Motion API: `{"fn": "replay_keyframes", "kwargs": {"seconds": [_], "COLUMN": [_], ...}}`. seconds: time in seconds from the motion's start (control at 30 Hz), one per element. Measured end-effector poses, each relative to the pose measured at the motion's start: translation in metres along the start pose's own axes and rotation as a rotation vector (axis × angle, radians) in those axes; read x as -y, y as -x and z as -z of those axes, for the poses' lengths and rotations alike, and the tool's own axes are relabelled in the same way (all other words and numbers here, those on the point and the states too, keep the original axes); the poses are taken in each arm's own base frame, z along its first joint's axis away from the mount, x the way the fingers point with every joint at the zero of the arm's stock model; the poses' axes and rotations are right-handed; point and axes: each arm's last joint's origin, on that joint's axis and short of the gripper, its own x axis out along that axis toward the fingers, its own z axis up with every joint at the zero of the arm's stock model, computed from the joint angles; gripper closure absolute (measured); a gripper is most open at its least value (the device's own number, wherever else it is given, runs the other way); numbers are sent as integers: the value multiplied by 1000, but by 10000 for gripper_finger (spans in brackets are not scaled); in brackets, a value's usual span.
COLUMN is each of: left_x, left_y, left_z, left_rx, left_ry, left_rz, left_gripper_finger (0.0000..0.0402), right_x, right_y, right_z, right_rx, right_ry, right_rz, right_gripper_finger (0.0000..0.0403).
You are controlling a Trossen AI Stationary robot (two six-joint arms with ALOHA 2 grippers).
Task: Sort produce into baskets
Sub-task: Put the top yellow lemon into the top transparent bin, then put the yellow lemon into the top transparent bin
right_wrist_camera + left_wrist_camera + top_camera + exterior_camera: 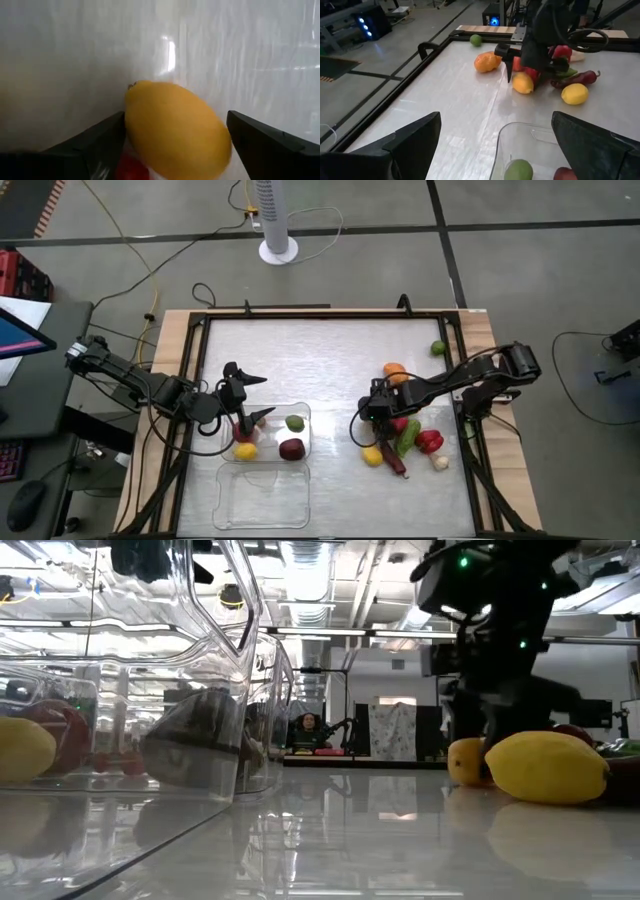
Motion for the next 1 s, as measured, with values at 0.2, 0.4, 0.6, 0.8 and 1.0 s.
{"fn": "replay_keyframes", "kwargs": {"seconds": [0.2,0.4,0.6,0.8,1.0], "left_x": [0,0,0,0,0], "left_y": [0,0,0,0,0], "left_z": [0,-1,-1,-1,-1], "left_rx": [1,7,9,9,12], "left_ry": [-2,-14,-16,-14,-16], "left_rz": [0,0,1,0,0], "left_gripper_finger": [33,33,33,33,33], "right_x": [9,11,3,0,10], "right_y": [-4,20,74,100,80], "right_z": [-1,-39,-99,-125,-141], "right_rx": [32,207,619,969,997], "right_ry": [-1,12,113,179,135], "right_rz": [25,33,43,-48,-126], "right_gripper_finger": [98,100,85,45,40]}}
